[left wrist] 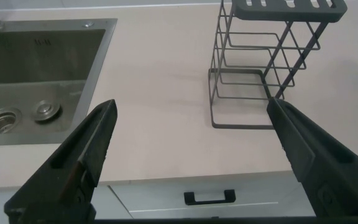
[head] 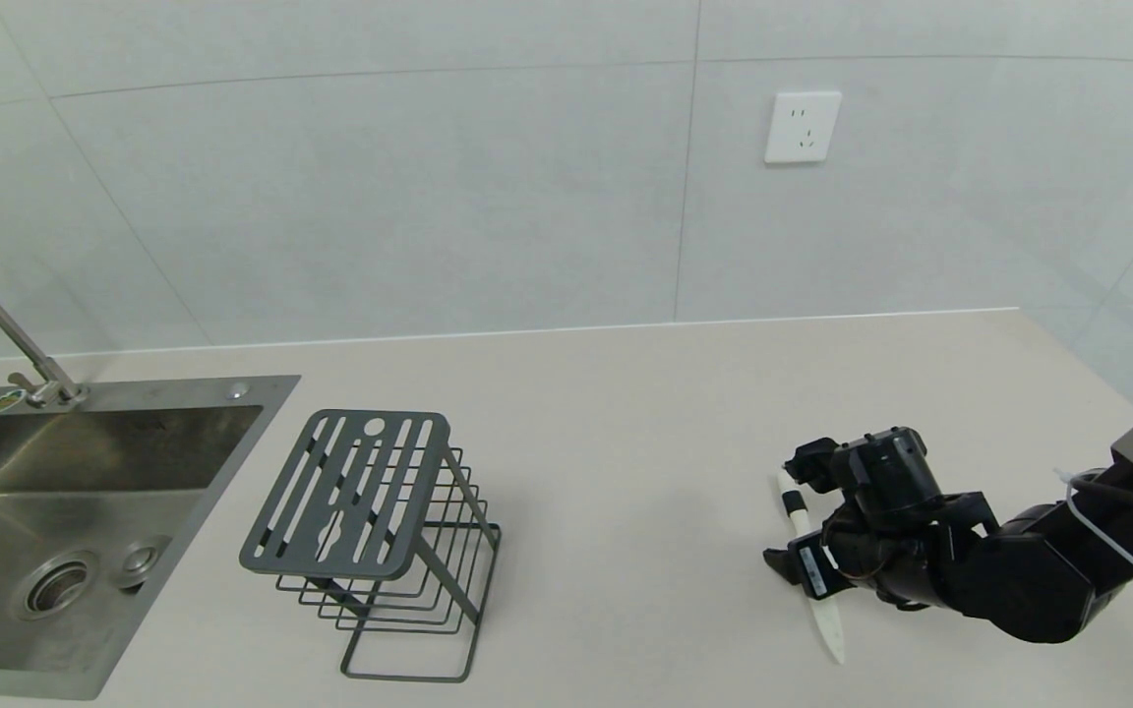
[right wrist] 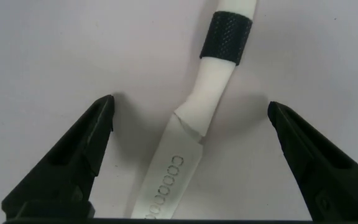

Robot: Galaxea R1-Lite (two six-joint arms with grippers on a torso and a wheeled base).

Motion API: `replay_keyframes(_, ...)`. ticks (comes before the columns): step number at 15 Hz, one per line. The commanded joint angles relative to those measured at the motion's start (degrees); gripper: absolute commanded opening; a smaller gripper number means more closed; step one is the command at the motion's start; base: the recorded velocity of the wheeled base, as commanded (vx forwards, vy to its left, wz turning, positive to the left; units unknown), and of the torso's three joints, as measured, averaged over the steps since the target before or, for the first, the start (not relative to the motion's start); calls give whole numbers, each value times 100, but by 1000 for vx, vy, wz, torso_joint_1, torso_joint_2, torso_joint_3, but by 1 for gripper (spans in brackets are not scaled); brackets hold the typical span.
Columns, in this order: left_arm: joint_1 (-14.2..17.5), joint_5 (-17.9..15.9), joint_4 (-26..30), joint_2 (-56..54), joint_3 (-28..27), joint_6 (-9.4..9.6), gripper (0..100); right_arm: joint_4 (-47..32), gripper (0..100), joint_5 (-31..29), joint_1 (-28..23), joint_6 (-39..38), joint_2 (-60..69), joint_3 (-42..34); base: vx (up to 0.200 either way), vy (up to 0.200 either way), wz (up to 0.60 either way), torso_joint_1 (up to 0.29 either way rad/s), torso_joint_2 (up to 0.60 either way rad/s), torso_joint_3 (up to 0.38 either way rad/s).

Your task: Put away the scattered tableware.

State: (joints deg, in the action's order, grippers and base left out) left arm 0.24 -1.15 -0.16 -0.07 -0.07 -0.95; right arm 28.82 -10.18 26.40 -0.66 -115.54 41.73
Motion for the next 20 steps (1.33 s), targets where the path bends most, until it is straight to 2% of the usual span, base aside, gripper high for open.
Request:
replay_keyframes(1,2,0,-2,7,-1,-10,100,-34,0,-2,-65,-57,-12,-86,0,0,0,0,0,0)
replay_keyframes(5,2,0,-2,7,-1,-2,100,-25,0,-10,-162,-66,-3,-183,0,0,0,0,0,0)
replay_keyframes(8,2,0,-2,7,7,-2,100,449,0,25,-162,-4,190,28,0,0,0,0,0,0)
replay_keyframes(12,2,0,-2,7,-1,25,100,1223,0,666,-162,681,928,11,0,0,0,0,0,0)
replay_keyframes(13,2,-35,-19,7,-1,69,100,1302,0,1035,-162,901,1192,-16,0,0,0,0,0,0)
replay_keyframes(14,2,-88,-178,7,7,139,100,1311,0,1308,-162,1085,1403,-68,0,0,0,0,0,0)
replay_keyframes(15,2,-105,-617,7,7,139,100,1311,0,1422,-153,1226,1552,-95,0,0,0,0,0,0)
replay_keyframes(16,2,-228,-1636,7,7,183,100,1311,0,1501,-127,1419,1710,-112,0,0,0,0,0,0)
replay_keyframes(17,2,-457,-1891,7,7,165,100,1311,0,1844,-56,1824,2009,-33,0,0,0,0,0,0)
replay_keyframes(18,2,-729,-1891,7,-63,104,100,1311,0,2134,-48,2008,2115,-7,0,0,0,0,0,0)
replay_keyframes(19,-16,-887,-1874,86,-318,-63,100,1311,0,2451,-48,2175,2194,-24,0,0,0,0,0,0)
replay_keyframes(20,-16,-984,-1865,271,-625,-125,100,1311,0,2644,-48,2342,2255,-16,0,0,0,0,0,0)
